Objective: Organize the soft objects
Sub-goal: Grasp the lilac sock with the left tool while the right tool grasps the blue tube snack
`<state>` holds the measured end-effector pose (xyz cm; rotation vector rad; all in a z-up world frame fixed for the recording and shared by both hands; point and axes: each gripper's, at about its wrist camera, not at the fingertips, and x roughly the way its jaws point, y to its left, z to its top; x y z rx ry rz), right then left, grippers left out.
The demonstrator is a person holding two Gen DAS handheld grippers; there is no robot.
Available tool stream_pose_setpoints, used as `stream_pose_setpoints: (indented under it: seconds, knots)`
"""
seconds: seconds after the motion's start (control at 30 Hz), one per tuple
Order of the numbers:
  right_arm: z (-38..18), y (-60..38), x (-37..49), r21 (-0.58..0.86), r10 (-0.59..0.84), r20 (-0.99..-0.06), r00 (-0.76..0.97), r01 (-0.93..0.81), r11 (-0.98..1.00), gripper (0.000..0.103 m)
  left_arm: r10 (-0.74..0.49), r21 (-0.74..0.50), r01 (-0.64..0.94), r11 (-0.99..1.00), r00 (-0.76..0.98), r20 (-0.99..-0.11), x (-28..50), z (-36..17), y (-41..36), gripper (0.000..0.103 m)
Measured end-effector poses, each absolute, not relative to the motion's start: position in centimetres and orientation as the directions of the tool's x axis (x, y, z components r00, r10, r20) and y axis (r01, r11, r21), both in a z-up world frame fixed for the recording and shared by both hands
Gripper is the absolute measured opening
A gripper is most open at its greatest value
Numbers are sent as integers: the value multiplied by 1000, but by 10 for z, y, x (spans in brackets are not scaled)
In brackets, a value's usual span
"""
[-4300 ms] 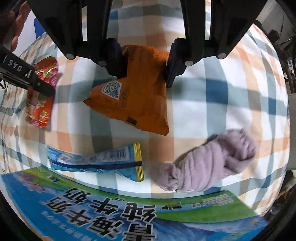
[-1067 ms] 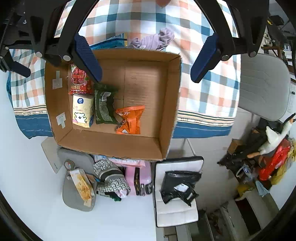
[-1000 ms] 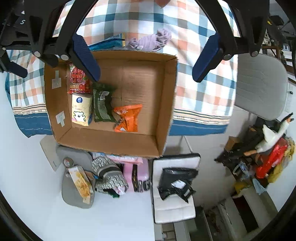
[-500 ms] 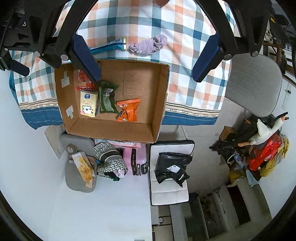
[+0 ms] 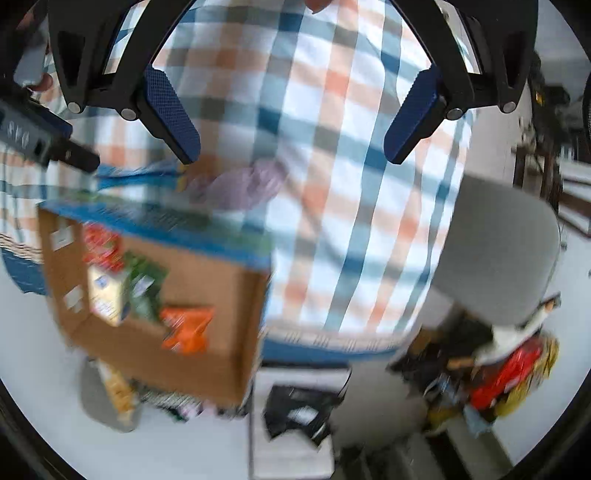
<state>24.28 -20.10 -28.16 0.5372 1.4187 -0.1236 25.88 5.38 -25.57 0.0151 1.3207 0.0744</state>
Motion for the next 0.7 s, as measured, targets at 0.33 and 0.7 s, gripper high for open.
stream_pose_setpoints:
  seconds: [0.33, 0.7]
  knots:
    - [-395, -193, 257, 347, 330, -934, 139, 583, 735, 78, 82, 66, -106, 992, 150, -985, 257, -317, 74, 102]
    - [-404, -201, 244, 285, 298, -952, 75, 580, 763, 21, 194, 265, 341, 902, 229, -954, 292, -344, 3, 102]
